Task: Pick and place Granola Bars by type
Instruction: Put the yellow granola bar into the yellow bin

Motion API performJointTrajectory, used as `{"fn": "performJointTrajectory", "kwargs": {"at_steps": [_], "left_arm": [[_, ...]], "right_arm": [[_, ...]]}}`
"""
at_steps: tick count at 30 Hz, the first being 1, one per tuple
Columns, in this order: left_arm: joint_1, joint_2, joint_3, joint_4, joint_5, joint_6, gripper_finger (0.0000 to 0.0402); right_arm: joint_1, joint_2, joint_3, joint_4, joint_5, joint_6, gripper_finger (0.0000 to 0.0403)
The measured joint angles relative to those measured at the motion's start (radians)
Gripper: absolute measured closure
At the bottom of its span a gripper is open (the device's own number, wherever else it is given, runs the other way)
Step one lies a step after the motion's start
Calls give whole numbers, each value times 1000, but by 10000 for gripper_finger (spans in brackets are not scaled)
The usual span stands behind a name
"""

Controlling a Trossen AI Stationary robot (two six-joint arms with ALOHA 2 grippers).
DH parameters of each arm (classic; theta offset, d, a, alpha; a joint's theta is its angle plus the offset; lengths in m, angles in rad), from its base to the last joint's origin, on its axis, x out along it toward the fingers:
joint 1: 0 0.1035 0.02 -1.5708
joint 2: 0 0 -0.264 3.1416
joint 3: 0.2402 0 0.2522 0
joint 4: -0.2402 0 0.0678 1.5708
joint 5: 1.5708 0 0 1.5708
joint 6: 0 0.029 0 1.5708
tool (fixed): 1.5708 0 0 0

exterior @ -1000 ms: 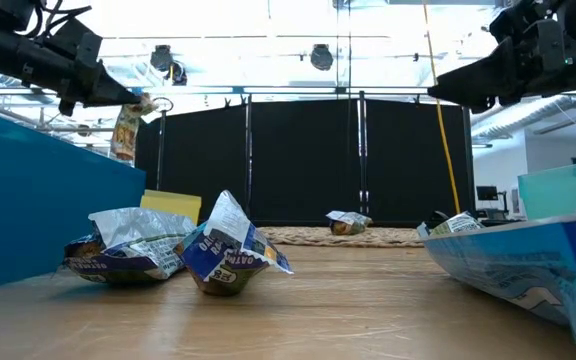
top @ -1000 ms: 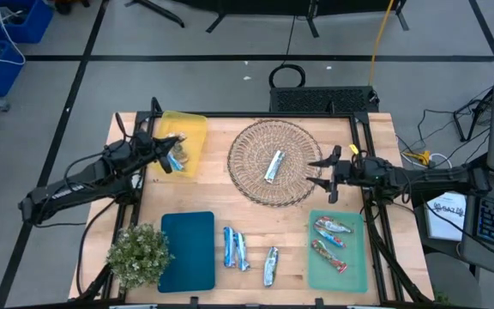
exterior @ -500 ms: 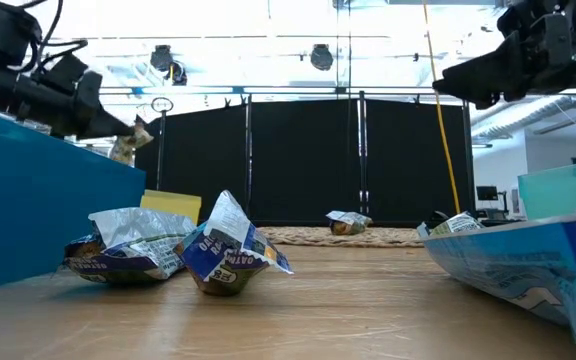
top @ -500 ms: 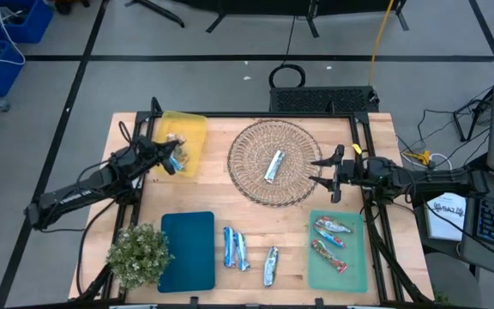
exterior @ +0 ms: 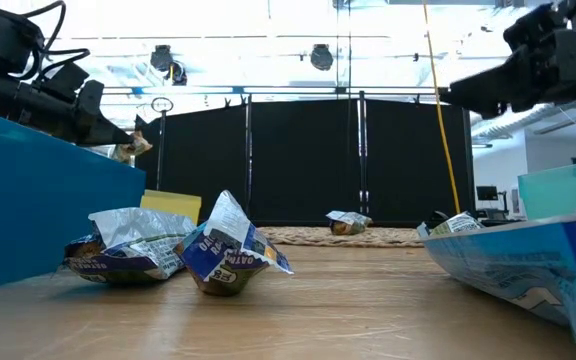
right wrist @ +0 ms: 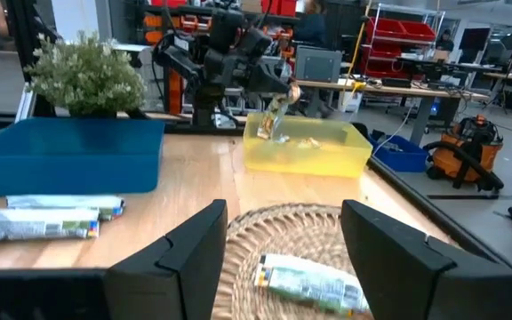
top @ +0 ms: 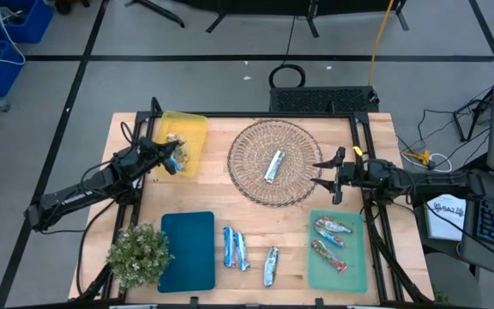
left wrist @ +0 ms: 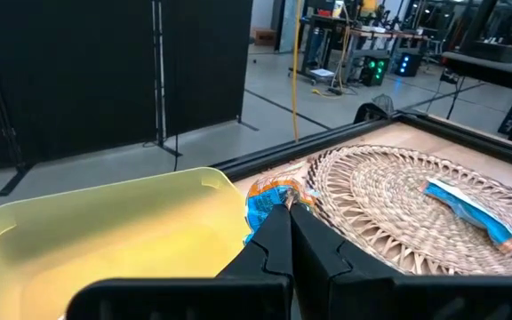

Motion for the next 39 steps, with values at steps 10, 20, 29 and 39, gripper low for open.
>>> {"fn": "performJointTrajectory", "kwargs": {"at_steps": [10, 20, 29, 39], "left_arm": [[0, 0, 0, -3, 3, -1, 401], [0, 1, 0, -5, -3, -67, 388], [0, 33, 0, -2, -85, -195, 323], [0, 57, -4, 46, 25, -186, 235]], "right_arm": [[0, -110, -86, 78, 2, -11, 190], [0, -116, -89, 65, 3, 30, 190], [0, -115, -90, 64, 3, 30, 190], [0, -115, -92, 64, 3, 30, 190]]}}
